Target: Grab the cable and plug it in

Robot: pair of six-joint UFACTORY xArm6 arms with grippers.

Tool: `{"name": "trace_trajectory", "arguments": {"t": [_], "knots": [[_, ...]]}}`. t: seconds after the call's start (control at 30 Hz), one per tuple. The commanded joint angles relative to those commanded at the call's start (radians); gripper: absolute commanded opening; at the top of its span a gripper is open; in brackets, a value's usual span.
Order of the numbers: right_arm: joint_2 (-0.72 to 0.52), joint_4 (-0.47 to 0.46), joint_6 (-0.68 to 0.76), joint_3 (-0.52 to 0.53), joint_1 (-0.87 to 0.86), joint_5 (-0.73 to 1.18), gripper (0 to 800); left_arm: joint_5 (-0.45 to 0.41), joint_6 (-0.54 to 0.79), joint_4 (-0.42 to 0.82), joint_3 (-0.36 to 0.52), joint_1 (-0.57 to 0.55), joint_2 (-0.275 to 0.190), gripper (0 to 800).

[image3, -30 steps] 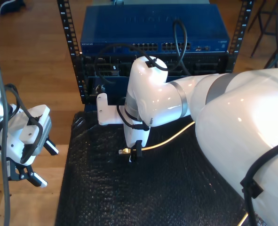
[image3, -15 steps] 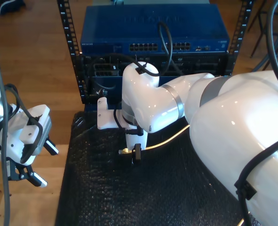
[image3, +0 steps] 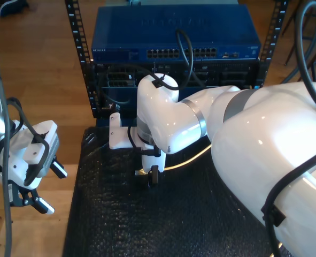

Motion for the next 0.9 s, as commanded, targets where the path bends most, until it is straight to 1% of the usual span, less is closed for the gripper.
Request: {"name": "trace_trajectory", "arguments": {"t": [0.03,0.17,0.33,0.5,0.57,0.67,0.7,0.9], "knots": [[0.002,0.0,0.0,0.0,0.002,0.0,644,0.0,0.0,0.0,0.0,0.0,0.0,799],[0.003,0.002,0.002,-0.002,0.003,-0.002,573,0.0,0.0,0.0,0.0,0.0,0.0,799],[0.003,0.002,0.002,0.0,0.002,-0.002,506,0.0,0.0,0.0,-0.002,0.0,0.0,799],[0.003,0.002,0.002,0.0,0.002,-0.002,479,0.0,0.0,0.0,-0.002,0.0,0.0,799],[0.002,0.002,0.003,0.0,0.003,-0.002,449,0.0,0.0,0.0,-0.002,0.0,0.0,799],[0.002,0.002,0.003,0.0,0.003,-0.002,436,0.0,0.002,0.0,0.0,0.0,0.0,799],[0.002,0.002,0.003,0.0,0.003,-0.002,416,0.0,0.002,0.0,-0.002,0.0,0.0,799],[0.002,0.0,0.023,0.0,0.003,-0.002,364,0.0,0.002,0.0,0.0,0.0,0.0,799]]}}
